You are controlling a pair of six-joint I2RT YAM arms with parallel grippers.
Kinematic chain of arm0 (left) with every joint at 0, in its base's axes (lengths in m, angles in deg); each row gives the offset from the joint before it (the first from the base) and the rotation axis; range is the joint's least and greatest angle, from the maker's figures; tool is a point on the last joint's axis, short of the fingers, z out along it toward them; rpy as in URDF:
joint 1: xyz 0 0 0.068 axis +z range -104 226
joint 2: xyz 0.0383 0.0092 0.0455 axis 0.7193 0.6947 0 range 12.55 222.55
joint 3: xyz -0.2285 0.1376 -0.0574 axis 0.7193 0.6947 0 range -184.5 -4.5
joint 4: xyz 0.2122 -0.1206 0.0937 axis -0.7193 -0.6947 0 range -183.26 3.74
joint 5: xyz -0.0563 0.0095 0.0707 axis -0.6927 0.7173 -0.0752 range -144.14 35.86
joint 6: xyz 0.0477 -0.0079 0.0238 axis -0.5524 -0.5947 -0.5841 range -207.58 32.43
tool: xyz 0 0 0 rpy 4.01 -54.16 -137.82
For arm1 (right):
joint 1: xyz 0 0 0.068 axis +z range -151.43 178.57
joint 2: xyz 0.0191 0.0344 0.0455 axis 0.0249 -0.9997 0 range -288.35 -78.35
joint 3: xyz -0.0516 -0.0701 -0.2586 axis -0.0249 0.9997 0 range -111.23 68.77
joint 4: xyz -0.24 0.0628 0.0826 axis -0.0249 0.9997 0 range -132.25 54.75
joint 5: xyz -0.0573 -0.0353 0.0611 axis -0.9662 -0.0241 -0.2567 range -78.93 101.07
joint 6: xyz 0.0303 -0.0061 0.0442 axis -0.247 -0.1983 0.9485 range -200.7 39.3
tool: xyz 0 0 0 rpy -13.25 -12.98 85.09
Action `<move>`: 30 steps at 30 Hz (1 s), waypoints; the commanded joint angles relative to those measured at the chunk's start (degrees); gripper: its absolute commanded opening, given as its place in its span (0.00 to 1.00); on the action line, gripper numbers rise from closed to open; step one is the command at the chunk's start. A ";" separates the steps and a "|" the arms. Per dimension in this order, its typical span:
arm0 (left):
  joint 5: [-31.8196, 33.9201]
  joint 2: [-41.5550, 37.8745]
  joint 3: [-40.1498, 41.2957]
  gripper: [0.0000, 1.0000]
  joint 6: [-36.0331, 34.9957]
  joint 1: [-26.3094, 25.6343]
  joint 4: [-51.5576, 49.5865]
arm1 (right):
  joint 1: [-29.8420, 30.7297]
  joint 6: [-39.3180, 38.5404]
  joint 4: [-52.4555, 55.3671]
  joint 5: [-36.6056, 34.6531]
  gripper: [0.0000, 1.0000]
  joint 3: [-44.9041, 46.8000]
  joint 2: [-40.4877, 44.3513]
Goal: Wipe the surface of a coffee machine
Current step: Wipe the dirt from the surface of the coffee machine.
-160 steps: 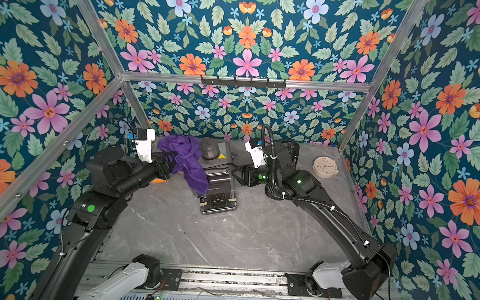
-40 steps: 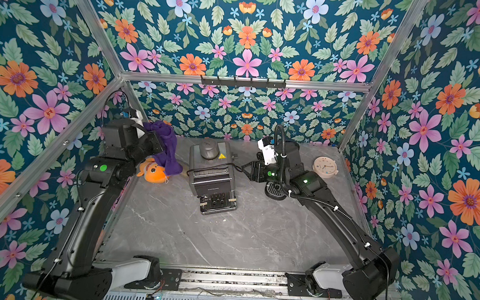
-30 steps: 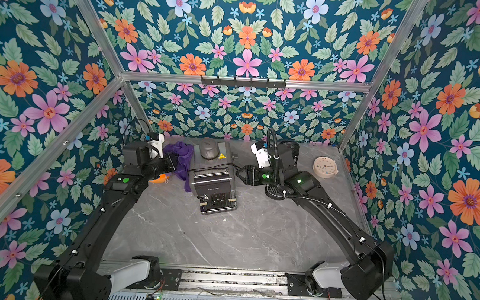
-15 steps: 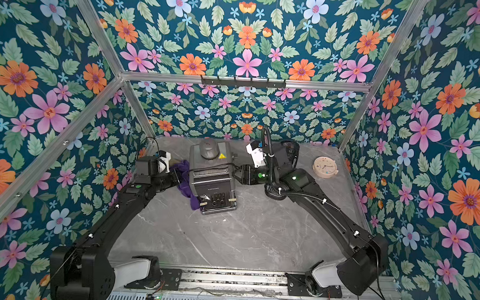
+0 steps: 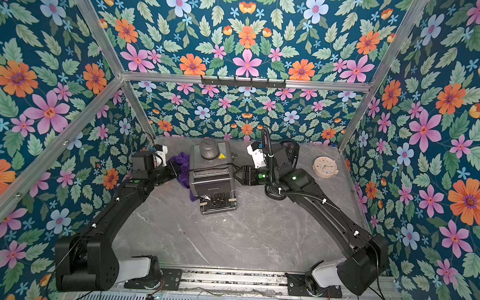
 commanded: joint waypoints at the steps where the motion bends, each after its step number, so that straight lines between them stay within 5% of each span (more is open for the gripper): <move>1: -2.16 1.80 3.63 0.00 1.60 -0.06 7.39 | 0.11 -0.10 0.39 -0.38 0.64 -0.06 -0.07; 5: -1.33 3.50 5.70 0.00 0.80 0.02 7.43 | 0.11 -0.14 0.78 -0.30 0.64 -0.30 -0.17; 15: -0.27 -4.74 -5.78 0.00 -2.03 0.29 -1.19 | 0.11 -0.71 1.48 -0.83 0.64 -1.21 -0.17; 22: -3.74 -12.96 0.93 0.00 1.56 0.20 -2.09 | 0.11 -0.67 1.30 -0.51 0.64 -0.90 -0.30; 30: 0.89 -23.09 3.86 0.00 -0.14 0.20 -11.71 | 0.11 -1.28 1.83 0.53 0.64 -2.06 -1.57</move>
